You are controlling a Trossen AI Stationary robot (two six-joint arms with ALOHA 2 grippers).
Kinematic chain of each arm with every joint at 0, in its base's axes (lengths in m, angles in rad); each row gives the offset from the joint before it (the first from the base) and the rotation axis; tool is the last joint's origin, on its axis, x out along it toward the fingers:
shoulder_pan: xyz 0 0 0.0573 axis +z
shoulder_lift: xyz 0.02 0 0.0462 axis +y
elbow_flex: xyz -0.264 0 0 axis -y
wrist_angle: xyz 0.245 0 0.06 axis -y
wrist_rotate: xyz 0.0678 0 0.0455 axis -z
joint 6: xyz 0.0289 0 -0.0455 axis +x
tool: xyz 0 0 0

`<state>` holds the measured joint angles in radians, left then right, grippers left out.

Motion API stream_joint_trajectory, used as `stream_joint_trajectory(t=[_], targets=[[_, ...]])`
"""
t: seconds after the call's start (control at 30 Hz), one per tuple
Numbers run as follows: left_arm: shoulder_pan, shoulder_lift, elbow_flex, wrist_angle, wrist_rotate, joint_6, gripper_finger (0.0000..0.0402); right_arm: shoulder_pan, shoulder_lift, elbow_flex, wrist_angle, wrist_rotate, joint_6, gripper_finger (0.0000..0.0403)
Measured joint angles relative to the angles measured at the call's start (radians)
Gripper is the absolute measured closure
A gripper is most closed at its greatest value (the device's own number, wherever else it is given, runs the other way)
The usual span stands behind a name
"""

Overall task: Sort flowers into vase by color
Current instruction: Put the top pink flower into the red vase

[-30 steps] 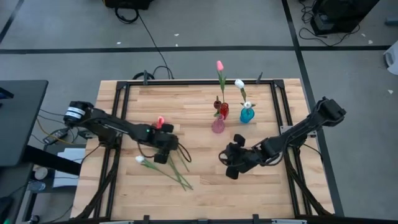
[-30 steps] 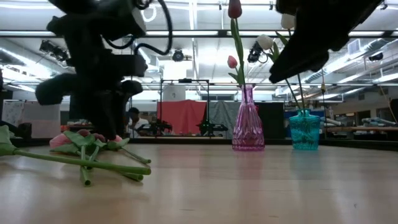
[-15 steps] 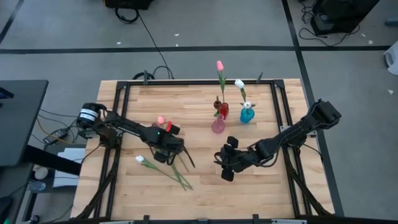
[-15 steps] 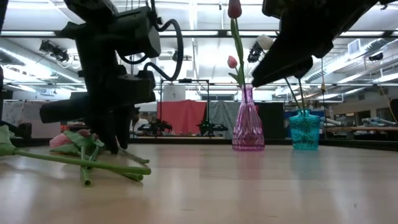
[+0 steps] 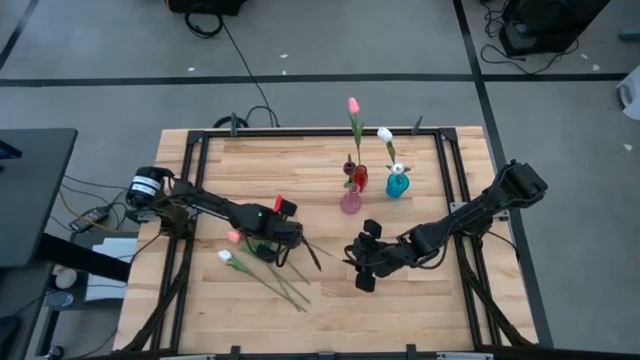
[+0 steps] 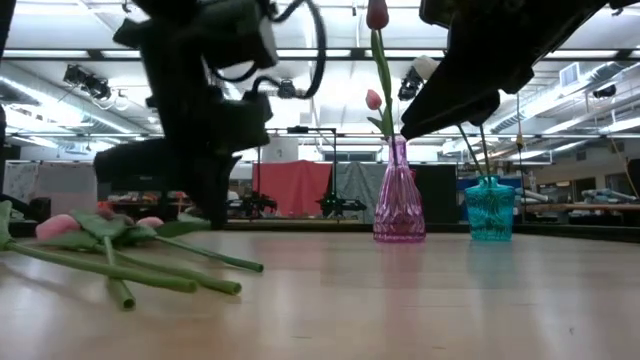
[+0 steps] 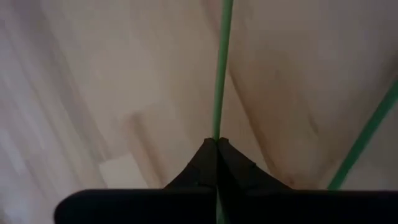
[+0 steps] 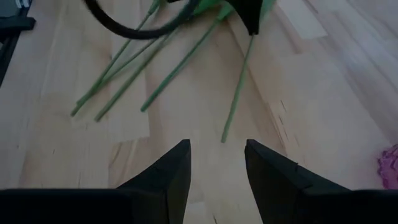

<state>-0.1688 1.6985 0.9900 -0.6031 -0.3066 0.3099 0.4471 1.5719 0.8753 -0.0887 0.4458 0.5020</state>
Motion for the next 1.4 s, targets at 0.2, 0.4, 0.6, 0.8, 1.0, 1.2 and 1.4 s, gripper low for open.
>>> stream_joint_trajectory(t=[0.2, 0.4, 0.6, 0.8, 1.0, 1.2, 1.4], targets=[[-0.019, 0.000, 0.077, 0.027, 0.023, -0.031, 0.0400, -0.032, 0.018, 0.000, 0.010, 0.006, 0.027, 0.0241], [-0.030, 0.000, 0.106, 0.072, 0.030, -0.056, 0.0400, -0.067, 0.066, 0.000, 0.080, 0.010, 0.003, 0.0241], [-0.029, -0.001, 0.108, 0.066, 0.028, -0.083, 0.0401, -0.092, 0.095, 0.000, 0.136, -0.002, -0.016, 0.0241], [-0.029, -0.001, 0.108, 0.068, 0.002, -0.086, 0.0401, -0.111, 0.130, 0.000, 0.138, -0.062, -0.008, 0.0246], [-0.029, -0.001, 0.108, 0.066, 0.001, -0.085, 0.0401, -0.113, 0.138, 0.001, 0.130, -0.059, -0.008, 0.0288], [-0.029, -0.002, 0.108, 0.085, -0.004, -0.109, 0.0392, -0.128, 0.145, 0.001, 0.123, -0.080, -0.004, 0.0391], [-0.029, -0.002, 0.108, 0.144, -0.011, -0.145, 0.0345, -0.143, 0.145, 0.001, 0.096, -0.066, 0.046, 0.0396]])
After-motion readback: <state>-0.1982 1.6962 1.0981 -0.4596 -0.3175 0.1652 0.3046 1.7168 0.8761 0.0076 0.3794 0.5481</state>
